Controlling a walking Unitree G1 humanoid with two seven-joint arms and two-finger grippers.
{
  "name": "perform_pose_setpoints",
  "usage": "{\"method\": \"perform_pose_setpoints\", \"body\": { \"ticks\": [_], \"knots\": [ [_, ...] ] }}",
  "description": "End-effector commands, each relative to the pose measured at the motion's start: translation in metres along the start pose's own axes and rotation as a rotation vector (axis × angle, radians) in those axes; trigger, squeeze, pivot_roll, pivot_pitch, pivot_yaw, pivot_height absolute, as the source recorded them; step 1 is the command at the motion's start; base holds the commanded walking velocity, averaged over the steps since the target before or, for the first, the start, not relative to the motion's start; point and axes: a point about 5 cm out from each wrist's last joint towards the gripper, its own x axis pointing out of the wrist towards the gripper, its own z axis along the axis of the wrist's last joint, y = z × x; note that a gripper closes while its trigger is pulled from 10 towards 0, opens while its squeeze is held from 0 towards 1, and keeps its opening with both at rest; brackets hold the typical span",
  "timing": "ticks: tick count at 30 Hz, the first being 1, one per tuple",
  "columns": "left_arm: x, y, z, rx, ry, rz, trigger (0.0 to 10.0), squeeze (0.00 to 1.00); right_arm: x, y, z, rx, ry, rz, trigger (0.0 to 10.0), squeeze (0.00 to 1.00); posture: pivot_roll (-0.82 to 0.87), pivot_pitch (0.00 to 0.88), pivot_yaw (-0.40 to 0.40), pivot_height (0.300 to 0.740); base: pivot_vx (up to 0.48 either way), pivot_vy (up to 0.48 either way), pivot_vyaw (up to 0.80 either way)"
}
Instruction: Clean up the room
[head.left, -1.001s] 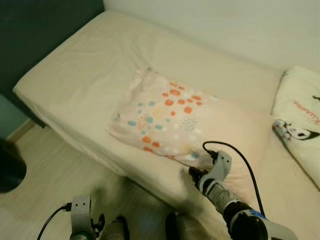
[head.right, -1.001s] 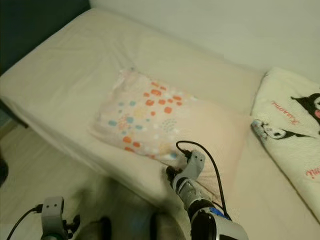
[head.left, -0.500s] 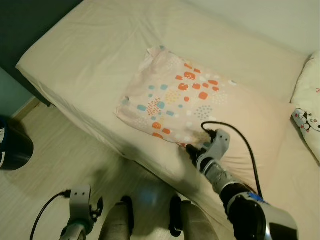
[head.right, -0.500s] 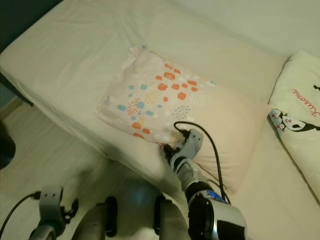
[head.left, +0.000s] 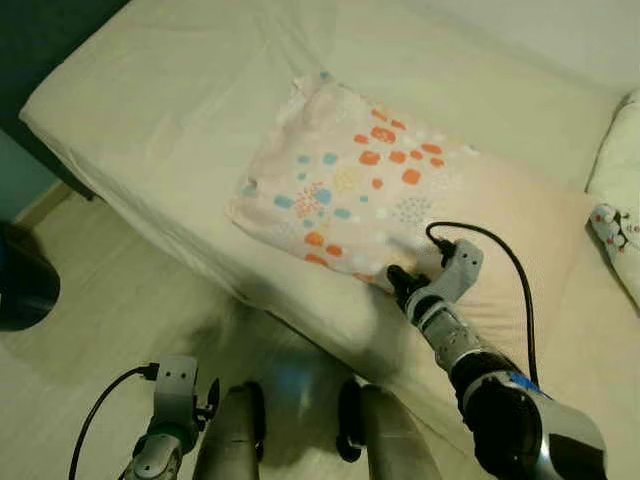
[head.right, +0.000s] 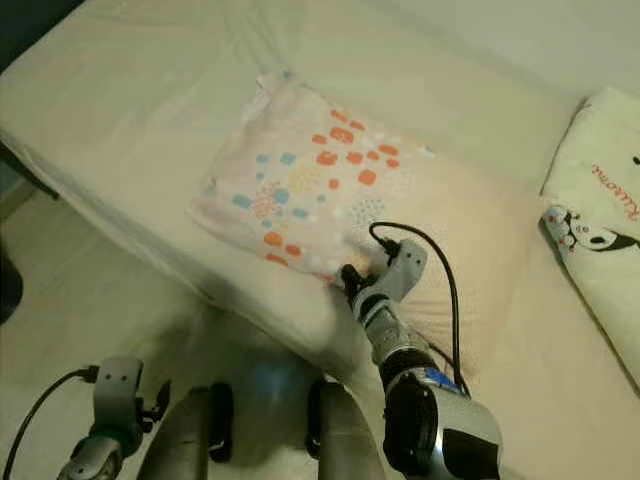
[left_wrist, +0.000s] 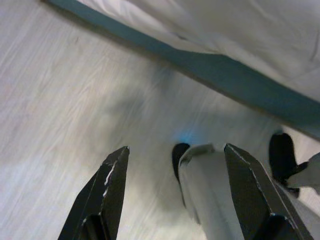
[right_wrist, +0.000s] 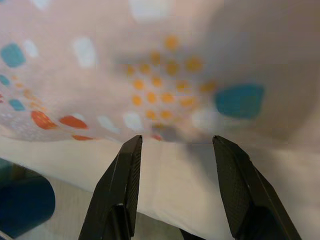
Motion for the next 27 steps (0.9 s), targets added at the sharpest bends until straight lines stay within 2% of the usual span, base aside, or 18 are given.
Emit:
{"method": "perform_pose_setpoints", "body": {
  "ticks": [1, 5, 7, 13, 15, 17, 18, 19, 20, 21, 23, 27],
  "knots": [
    [-0.009, -0.001, -0.015, 0.015, 0.051, -0.007, 10.0, 0.0, -0.005, -0.015, -0.014, 0.043, 0.036, -0.055, 10.0, 0.0, 0.05, 0.298, 0.027, 0.63, 0.0, 0.0, 0.0],
    [-0.01, -0.002, -0.014, 0.06, 0.032, -0.02, 10.0, 0.0, -0.005, -0.018, -0.004, 0.108, -0.009, -0.057, 10.0, 0.0, 0.05, 0.296, 0.025, 0.61, 0.0, 0.0, 0.0],
    [-0.01, -0.002, -0.014, 0.06, 0.032, -0.02, 10.0, 0.0, -0.005, -0.018, -0.004, 0.108, -0.009, -0.057, 10.0, 0.0, 0.05, 0.296, 0.025, 0.61, 0.0, 0.0, 0.0],
    [-0.009, -0.004, -0.008, 0.073, -0.009, -0.026, 10.0, 0.0, -0.005, -0.022, 0.017, 0.241, -0.12, -0.02, 10.0, 0.0, 0.07, 0.304, 0.028, 0.59, 0.0, 0.0, 0.0],
    [-0.009, -0.004, -0.008, 0.073, -0.009, -0.026, 10.0, 0.0, -0.005, -0.022, 0.017, 0.241, -0.12, -0.02, 10.0, 0.0, 0.07, 0.304, 0.028, 0.59, 0.0, 0.0, 0.0],
    [-0.009, -0.005, -0.007, 0.084, -0.021, -0.034, 10.0, 0.0, -0.007, -0.02, 0.035, 0.376, -0.242, 0.115, 10.0, 0.0, 0.08, 0.31, 0.036, 0.586, 0.0, 0.0, 0.0],
    [-0.009, -0.005, -0.007, 0.084, -0.021, -0.034, 10.0, 0.0, -0.007, -0.02, 0.035, 0.376, -0.242, 0.115, 10.0, 0.0, 0.08, 0.31, 0.036, 0.586, 0.0, 0.0, 0.0],
    [-0.01, -0.006, -0.008, 0.086, -0.02, -0.037, 10.0, 0.0, -0.007, -0.017, 0.042, 0.424, -0.285, 0.191, 10.0, 0.0, 0.09, 0.314, 0.041, 0.586, 0.0, 0.0, 0.0],
    [-0.01, -0.006, -0.008, 0.086, -0.02, -0.037, 10.0, 0.0, -0.007, -0.017, 0.042, 0.424, -0.285, 0.191, 10.0, 0.0, 0.09, 0.314, 0.041, 0.586, 0.0, 0.0, 0.0],
    [-0.011, -0.006, -0.009, 0.088, -0.019, -0.039, 10.0, 0.0, -0.008, -0.013, 0.046, 0.461, -0.314, 0.257, 10.0, 0.0, 0.09, 0.321, 0.046, 0.586, 0.0, 0.0, 0.0],
    [-0.013, -0.006, -0.01, 0.09, -0.024, -0.04, 10.0, 0.0, -0.008, -0.008, 0.046, 0.472, -0.323, 0.321, 10.0, 0.0, 0.11, 0.331, 0.051, 0.586, 0.0, 0.0, 0.0],
    [-0.015, -0.006, -0.009, 0.092, -0.036, -0.039, 10.0, 0.0, -0.007, -0.003, 0.047, 0.46, -0.325, 0.345, 10.0, 0.0, 0.12, 0.339, 0.057, 0.586, 0.0, 0.0, 0.0]
  ]
}}
